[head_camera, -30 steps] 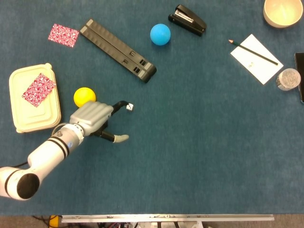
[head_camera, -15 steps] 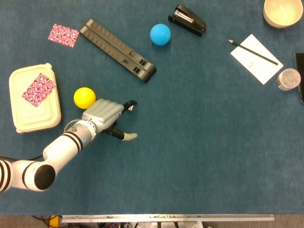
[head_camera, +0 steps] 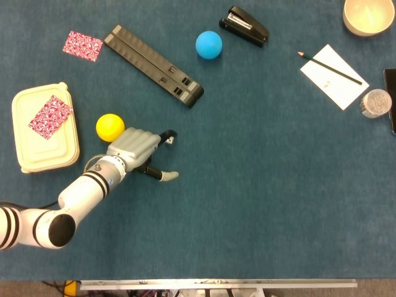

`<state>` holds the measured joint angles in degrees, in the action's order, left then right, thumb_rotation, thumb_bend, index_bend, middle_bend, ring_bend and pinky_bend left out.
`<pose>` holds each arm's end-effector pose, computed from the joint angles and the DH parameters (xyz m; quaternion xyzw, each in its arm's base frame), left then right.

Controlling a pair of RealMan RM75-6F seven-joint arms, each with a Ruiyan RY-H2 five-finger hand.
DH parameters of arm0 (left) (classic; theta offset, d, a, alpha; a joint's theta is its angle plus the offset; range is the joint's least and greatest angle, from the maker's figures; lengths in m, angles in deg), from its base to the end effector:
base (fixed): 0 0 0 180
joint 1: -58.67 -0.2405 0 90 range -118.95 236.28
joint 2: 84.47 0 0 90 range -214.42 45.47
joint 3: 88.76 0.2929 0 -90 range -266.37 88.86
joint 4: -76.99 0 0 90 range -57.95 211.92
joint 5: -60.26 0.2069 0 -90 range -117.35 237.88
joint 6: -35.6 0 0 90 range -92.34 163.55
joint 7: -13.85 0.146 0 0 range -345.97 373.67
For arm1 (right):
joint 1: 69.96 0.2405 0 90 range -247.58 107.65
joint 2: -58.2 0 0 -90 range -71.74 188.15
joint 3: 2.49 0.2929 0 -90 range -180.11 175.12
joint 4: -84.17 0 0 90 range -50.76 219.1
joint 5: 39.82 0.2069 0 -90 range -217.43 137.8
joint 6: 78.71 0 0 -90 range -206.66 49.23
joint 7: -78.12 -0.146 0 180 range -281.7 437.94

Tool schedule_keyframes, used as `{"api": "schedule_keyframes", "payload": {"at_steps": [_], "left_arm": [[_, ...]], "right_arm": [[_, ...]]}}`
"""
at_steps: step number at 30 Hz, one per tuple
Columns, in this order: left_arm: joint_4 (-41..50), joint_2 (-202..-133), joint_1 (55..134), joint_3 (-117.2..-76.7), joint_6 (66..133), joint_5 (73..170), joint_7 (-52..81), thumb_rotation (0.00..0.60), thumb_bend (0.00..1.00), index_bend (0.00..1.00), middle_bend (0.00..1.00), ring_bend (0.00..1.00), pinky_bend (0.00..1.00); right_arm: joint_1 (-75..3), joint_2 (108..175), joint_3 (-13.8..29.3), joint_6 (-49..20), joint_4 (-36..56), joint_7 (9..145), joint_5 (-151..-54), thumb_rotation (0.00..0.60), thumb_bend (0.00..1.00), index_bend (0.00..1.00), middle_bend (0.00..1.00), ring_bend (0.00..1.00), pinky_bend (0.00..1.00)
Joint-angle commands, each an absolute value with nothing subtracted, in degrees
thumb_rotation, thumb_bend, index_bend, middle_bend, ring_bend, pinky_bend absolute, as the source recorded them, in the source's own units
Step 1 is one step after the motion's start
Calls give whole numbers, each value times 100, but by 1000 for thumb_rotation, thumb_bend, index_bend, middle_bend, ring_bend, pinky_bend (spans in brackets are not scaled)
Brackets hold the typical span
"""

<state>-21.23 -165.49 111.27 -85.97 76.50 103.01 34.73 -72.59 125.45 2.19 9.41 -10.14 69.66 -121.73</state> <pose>-0.1822 0.3191 -0.0328 -0.8010 -0.4932 -0.1873 0.2829 -0.3588 -0.1450 0.1710 0.4780 -0.4770 0.4317 0.5980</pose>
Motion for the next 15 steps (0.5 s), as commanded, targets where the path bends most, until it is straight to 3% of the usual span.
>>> {"api": "schedule_keyframes", "payload": {"at_steps": [1,15], "left_arm": [[-2164,-16533,11110,-8576,7705,10348,3460,233,176,104,1000,984,1000],[-2395,-16417,11066,-8460,7981,10473,3564,233,175,146,1000,984,1000]], "right_arm": [[-7266,12542,217,955,-1020,6963,-12184,600,289,253,211,57,63],[-7328,12506,197,1040,-1029,6907,-12233,600,289,254,211,57,63]]}}
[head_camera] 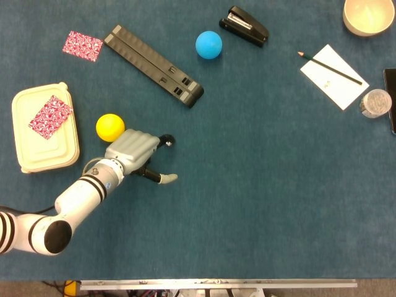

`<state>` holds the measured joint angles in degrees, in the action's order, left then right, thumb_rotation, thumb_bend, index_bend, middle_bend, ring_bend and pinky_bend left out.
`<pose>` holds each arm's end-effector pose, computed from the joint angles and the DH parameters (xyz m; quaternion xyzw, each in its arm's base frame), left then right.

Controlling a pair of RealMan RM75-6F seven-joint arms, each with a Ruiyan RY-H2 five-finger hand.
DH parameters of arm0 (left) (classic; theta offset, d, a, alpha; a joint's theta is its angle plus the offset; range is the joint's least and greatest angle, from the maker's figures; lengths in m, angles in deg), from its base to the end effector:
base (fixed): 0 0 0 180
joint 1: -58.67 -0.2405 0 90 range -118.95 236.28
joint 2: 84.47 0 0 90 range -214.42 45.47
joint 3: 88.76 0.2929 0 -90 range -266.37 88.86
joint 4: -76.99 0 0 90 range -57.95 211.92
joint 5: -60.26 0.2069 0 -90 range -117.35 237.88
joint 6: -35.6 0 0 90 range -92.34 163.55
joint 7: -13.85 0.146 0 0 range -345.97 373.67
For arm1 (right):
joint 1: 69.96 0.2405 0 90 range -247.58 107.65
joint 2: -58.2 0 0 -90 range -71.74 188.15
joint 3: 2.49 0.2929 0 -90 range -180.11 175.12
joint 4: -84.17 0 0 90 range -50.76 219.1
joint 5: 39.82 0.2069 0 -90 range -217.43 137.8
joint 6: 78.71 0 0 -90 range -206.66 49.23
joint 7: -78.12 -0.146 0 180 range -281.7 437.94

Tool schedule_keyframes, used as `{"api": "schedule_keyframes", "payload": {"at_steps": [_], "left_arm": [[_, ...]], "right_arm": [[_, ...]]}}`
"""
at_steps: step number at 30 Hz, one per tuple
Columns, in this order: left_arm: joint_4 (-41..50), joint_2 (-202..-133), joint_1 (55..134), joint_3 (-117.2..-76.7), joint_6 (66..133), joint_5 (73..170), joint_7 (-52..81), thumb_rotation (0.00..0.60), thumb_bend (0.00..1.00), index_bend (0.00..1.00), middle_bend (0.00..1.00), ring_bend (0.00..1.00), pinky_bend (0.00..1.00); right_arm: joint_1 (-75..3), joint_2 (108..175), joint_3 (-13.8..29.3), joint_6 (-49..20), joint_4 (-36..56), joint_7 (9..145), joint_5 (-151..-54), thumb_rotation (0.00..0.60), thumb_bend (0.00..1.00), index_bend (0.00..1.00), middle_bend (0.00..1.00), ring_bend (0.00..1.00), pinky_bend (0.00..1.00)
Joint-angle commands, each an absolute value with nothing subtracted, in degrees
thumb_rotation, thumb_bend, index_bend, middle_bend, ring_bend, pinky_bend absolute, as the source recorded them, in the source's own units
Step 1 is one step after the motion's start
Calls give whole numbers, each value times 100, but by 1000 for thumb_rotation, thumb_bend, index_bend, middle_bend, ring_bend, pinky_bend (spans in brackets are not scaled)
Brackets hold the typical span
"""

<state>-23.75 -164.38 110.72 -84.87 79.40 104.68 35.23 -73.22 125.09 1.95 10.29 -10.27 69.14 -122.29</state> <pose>-0.1815 0.3121 -0.0253 -0.8039 -0.4824 -0.1952 0.2880 -0.3585 -0.1404 0.1740 0.4756 -0.4751 0.4348 0.5991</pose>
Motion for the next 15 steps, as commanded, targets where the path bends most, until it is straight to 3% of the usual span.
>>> {"api": "schedule_keyframes", "payload": {"at_steps": [1,15], "left_arm": [[-2410,-16403,11062,-8452,7997,10462,3571,233,176,146,1000,984,1000],[-2520,-16244,10987,-8344,8059,10463,3587,233,176,146,1000,984,1000]], "right_arm": [[-7333,12503,198,1054,-1032,6903,-12239,600,289,253,211,57,63],[-7379,12485,191,1131,-1075,6901,-12283,600,289,253,211,57,63]]}}
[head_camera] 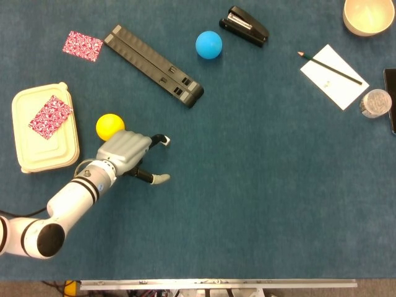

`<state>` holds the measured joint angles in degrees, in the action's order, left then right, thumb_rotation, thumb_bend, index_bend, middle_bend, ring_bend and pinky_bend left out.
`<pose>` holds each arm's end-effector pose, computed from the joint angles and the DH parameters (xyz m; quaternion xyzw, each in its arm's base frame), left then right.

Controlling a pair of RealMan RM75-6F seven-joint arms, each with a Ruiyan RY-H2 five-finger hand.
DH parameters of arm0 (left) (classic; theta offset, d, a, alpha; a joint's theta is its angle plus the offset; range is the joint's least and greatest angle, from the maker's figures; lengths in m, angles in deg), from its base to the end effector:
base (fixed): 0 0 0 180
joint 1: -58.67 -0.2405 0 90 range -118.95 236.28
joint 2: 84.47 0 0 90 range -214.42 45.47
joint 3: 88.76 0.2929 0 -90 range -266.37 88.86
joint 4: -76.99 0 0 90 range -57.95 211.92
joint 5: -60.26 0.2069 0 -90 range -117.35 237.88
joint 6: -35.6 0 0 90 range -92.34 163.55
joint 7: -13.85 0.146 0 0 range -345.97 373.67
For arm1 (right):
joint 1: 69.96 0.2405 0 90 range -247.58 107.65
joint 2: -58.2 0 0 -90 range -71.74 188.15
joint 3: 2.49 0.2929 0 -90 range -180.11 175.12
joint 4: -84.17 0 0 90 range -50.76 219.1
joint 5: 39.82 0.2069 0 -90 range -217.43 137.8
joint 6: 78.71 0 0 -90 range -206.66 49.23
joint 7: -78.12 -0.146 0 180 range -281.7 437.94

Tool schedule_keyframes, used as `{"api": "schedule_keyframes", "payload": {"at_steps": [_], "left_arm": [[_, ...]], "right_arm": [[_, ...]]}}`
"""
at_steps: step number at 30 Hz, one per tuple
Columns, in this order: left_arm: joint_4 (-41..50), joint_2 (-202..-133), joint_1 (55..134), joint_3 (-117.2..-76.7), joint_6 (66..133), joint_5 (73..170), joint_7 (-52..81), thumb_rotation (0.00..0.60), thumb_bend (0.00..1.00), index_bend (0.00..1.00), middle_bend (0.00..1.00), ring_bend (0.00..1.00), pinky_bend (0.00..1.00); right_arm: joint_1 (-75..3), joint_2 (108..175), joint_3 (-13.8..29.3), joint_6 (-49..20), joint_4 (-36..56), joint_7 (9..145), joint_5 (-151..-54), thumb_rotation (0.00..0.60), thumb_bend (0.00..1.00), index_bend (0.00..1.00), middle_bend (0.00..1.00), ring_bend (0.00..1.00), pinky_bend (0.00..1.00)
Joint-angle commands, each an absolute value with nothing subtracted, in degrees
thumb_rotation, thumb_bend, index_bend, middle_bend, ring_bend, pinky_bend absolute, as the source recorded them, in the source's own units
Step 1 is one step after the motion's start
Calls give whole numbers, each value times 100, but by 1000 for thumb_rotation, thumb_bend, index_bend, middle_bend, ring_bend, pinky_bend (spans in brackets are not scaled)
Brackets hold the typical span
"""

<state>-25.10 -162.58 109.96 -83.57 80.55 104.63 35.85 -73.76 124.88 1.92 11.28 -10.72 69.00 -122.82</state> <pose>-0.1918 0.3081 -0.0147 -0.8019 -0.4816 -0.1857 0.3009 -0.3565 -0.1371 0.1766 0.4723 -0.4719 0.4402 0.6004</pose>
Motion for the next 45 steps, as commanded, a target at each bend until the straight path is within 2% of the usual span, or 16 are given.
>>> {"api": "schedule_keyframes", "payload": {"at_steps": [1,18,28,45], "left_arm": [[-2527,-16232,10978,-8334,8066,10465,3586,232,175,146,1000,984,1000],[-2769,-16005,10829,-8201,8215,10454,3615,232,176,146,1000,983,1000],[-3036,-15837,10791,-8325,8439,10641,3661,233,175,146,1000,981,1000],[-2706,-16290,10981,-8486,8224,10446,3794,234,176,146,1000,981,1000]], "right_arm": [[-7384,12483,189,1138,-1077,6902,-12287,600,288,253,211,57,63],[-7450,12446,175,1249,-1126,6870,-12361,600,289,253,211,57,63],[-7464,12449,165,1261,-1126,6859,-12385,600,289,253,211,57,63],[-7488,12439,175,1236,-1044,6777,-12329,600,289,254,211,57,63]]}}
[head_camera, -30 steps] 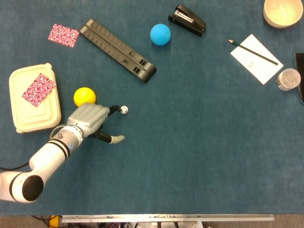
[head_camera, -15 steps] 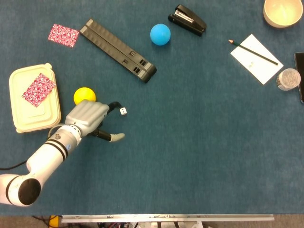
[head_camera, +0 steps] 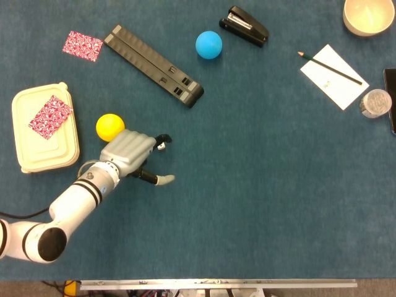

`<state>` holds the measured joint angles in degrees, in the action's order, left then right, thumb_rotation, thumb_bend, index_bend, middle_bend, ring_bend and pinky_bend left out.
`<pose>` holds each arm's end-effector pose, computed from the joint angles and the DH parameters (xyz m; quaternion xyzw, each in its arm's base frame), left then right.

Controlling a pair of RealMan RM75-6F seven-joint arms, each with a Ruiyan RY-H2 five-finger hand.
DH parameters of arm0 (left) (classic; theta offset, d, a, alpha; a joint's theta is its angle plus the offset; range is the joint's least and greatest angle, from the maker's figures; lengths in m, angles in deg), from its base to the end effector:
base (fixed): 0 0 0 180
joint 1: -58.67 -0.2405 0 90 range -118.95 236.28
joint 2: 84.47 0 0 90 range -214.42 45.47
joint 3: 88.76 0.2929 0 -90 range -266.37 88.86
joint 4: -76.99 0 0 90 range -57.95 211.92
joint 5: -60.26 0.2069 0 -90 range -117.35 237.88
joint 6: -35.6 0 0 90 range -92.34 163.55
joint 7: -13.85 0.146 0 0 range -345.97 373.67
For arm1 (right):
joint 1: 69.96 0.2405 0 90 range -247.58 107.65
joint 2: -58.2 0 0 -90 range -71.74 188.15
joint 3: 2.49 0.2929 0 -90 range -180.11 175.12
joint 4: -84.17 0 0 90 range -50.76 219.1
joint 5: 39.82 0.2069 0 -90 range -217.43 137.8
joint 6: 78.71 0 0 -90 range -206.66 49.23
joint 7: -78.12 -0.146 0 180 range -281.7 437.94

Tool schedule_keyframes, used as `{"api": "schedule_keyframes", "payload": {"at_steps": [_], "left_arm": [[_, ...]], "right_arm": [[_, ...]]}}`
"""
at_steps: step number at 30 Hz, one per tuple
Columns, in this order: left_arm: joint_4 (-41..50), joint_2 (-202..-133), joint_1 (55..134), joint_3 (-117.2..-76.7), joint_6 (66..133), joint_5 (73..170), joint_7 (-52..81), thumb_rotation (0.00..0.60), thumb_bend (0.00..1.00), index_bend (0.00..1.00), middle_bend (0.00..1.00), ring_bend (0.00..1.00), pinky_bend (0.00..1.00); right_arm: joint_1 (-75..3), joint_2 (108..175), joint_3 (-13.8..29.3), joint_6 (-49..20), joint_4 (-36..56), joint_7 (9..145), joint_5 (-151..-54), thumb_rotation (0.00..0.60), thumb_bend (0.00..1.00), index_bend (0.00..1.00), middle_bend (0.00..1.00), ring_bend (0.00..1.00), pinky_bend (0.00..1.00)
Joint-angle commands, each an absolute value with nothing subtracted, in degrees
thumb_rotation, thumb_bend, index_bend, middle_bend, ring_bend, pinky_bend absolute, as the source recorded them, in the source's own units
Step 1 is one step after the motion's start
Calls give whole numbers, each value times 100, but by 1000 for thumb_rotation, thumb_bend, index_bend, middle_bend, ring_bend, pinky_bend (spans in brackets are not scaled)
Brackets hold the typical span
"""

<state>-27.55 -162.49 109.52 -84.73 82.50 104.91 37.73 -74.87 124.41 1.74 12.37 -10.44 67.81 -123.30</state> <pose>-0.1799 0.3042 -0.0128 -0.8030 -0.4740 -0.2022 0.2993 -0.3586 -0.1295 0.1816 0.4660 -0.4709 0.4430 0.6040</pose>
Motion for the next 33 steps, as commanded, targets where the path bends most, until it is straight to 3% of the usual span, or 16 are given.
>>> {"api": "schedule_keyframes", "payload": {"at_steps": [1,33], "left_arm": [[-2672,-16317,10997,-8488,8207,10411,3803,234,175,146,1000,981,1000],[-2723,-16194,10888,-8226,8308,10309,3849,232,176,146,1000,980,1000]], "right_arm": [[-7491,12438,175,1236,-1039,6774,-12327,600,289,253,211,57,63],[-7506,12450,167,1234,-1039,6773,-12365,600,289,253,211,57,63]]}}
